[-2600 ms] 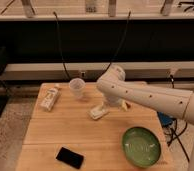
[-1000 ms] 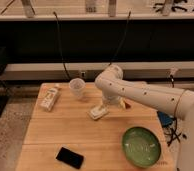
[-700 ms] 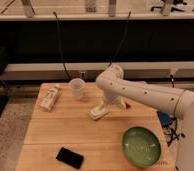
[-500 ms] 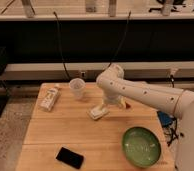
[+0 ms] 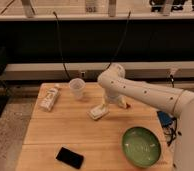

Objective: Move the arm in a circular motion

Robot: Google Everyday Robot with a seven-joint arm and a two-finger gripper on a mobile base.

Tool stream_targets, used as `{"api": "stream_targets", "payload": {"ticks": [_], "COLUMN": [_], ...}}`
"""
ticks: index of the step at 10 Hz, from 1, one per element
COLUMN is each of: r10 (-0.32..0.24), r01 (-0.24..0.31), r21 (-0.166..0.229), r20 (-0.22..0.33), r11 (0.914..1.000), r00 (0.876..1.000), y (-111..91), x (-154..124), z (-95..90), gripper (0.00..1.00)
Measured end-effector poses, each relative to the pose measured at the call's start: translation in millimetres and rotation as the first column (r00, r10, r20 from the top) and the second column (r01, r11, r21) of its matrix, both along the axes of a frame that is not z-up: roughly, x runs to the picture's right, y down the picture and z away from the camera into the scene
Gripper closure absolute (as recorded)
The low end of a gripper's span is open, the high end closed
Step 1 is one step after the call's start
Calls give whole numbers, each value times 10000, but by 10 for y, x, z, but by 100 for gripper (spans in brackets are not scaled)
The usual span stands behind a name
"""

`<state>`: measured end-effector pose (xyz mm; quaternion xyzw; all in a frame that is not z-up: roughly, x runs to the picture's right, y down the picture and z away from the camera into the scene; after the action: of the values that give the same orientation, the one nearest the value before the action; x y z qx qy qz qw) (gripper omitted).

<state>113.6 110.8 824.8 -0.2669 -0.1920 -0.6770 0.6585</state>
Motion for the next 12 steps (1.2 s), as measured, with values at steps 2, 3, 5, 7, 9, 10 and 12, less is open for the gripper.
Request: {"api": "stream_targets", "payload": {"ticks": [2,3,5,7,9,10,12], "r10": [-19,-39,-39,-13,-23,-7,1], "r01": [19,39,40,15,26,10,3], "r21": [-55,-69,-98,-129,-184,-202,-220], "r20": [67,103,102,120,164,171,181], "r11": [10000,10000,9999,9999,9998,9998,9998], "r00": [10000,9999,9999,9999,9999,9999,9998], "y": [-19,-30,-60,-97,-125,-143,-189], "x": [40,55,120,161,187,204,254], "z": [27,38,56,64,72,66,65], "gripper": [20,20,20,20,20,20,20]}}
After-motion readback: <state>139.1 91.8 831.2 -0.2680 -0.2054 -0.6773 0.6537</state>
